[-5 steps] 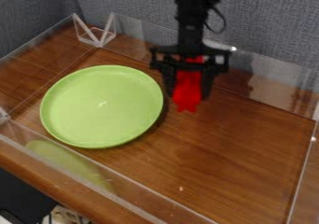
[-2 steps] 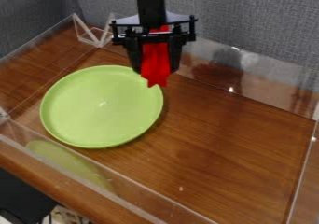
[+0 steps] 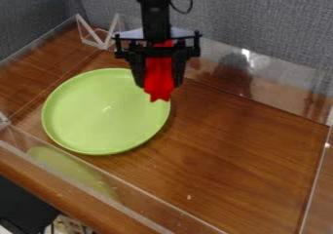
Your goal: Put the carrot on the green plate
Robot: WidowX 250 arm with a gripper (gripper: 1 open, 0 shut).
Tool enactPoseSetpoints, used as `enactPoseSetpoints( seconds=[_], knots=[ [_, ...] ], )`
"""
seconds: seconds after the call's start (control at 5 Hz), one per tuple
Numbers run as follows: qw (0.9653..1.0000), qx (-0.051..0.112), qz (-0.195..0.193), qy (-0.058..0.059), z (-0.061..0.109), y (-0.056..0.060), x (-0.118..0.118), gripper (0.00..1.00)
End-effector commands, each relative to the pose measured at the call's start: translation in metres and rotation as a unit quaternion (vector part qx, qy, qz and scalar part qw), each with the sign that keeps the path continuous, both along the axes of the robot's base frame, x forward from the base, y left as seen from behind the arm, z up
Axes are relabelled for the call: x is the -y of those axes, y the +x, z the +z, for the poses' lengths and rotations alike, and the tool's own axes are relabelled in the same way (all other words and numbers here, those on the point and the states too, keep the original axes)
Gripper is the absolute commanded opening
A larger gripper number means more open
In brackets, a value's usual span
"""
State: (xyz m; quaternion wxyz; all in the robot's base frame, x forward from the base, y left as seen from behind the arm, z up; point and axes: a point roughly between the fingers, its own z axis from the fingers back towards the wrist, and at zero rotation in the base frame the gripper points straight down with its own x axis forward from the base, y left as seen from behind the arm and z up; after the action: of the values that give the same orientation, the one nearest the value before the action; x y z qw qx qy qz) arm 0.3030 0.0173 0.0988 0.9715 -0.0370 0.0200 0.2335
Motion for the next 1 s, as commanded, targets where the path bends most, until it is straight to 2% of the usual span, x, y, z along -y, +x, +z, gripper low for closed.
enactPoseSetpoints(
  seconds=[0.0,0.8],
  knots=[
    [0.9998,0.017,0.005,0.003,0.006,0.007,-0.005,0.0],
    [0.9998,0.02,0.006,-0.004,0.009,0.019,0.005,0.0]
  ],
)
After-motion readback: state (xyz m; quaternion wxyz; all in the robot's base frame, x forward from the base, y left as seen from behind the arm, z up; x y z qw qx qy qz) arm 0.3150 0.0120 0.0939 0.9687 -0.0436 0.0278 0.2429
